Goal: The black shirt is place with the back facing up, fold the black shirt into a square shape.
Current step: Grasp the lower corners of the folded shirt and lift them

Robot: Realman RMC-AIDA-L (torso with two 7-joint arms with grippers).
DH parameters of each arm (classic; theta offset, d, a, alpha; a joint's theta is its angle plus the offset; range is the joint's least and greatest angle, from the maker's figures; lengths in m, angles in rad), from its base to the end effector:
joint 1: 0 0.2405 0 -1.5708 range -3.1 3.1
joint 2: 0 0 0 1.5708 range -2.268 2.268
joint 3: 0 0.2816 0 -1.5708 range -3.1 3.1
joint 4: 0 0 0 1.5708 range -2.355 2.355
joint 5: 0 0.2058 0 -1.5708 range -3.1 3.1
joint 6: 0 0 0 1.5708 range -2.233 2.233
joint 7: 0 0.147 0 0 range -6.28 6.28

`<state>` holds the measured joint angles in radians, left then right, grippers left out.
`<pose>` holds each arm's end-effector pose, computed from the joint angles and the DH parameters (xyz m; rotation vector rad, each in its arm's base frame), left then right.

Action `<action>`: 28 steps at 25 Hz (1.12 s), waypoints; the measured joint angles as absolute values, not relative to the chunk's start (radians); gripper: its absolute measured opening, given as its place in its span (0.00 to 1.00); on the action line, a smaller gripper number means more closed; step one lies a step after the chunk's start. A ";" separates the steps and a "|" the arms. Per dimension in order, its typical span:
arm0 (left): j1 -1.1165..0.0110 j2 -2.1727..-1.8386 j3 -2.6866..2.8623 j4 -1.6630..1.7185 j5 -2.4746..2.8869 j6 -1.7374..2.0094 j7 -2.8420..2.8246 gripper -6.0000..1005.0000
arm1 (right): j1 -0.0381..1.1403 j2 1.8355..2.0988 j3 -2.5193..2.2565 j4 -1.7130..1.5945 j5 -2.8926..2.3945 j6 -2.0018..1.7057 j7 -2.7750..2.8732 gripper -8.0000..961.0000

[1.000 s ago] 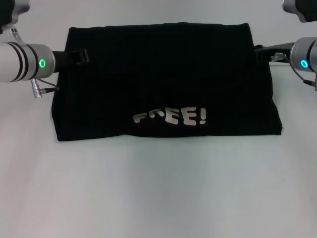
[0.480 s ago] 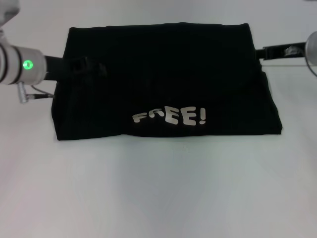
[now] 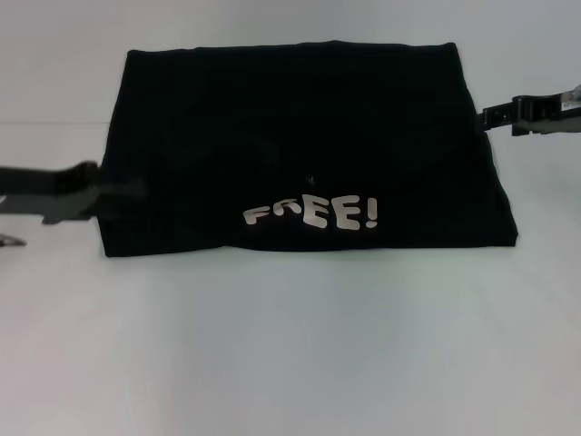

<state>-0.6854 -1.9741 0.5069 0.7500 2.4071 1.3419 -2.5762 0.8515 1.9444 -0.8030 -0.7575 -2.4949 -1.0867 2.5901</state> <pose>-0.3059 0.4119 0.0586 -1.9279 -1.8625 -0.4997 0.2419 0.4822 0.0595 -2.0526 1.3979 0.2223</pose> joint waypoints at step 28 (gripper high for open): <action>-0.703 -1.993 0.515 0.594 2.524 1.076 -2.473 0.59 | 0.842 1.927 -0.749 -0.756 -2.494 -1.146 2.587 0.68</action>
